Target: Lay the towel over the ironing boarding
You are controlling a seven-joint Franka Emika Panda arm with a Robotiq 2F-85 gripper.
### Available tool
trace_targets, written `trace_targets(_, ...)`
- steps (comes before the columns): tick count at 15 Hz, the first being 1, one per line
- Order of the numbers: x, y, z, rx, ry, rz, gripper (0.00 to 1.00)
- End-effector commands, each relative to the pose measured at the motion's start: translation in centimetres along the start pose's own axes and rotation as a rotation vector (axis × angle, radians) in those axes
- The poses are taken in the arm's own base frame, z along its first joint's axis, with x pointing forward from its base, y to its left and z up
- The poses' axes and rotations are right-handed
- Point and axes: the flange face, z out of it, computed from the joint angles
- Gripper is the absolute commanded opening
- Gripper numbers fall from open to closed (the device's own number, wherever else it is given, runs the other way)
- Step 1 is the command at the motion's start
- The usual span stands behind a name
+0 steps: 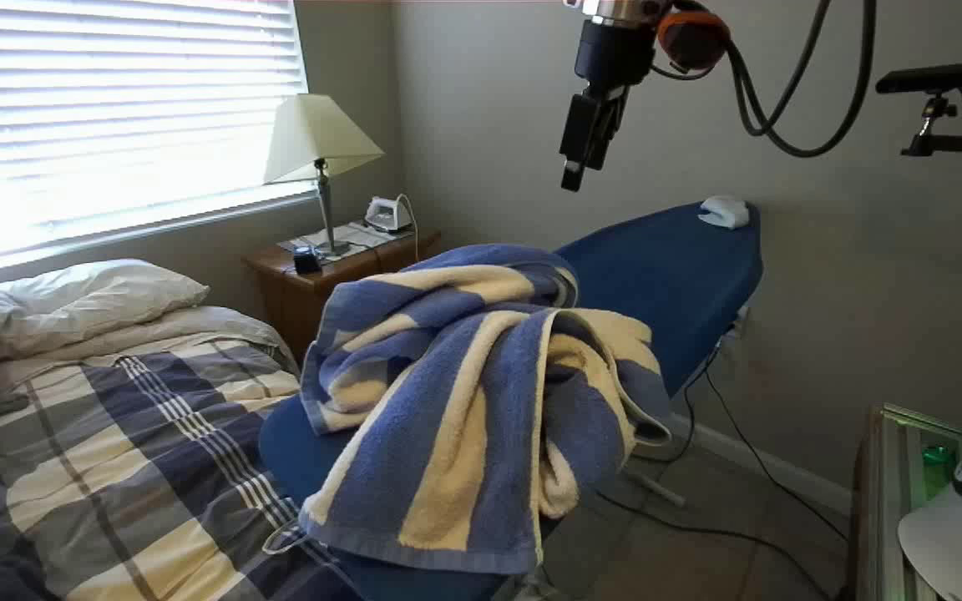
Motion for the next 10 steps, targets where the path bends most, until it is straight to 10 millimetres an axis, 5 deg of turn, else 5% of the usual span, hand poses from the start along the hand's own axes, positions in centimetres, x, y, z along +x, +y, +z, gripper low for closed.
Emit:
trace_targets(1, 0.0, 0.0, -0.1, 0.0, -0.001, 0.0, 1.0)
trace_targets(9, 0.0, 0.0, -0.1, 0.0, -0.001, 0.0, 1.0)
trace_targets(10, 0.3, -1.1, 0.1, -0.007, 0.001, -0.06, 1.0)
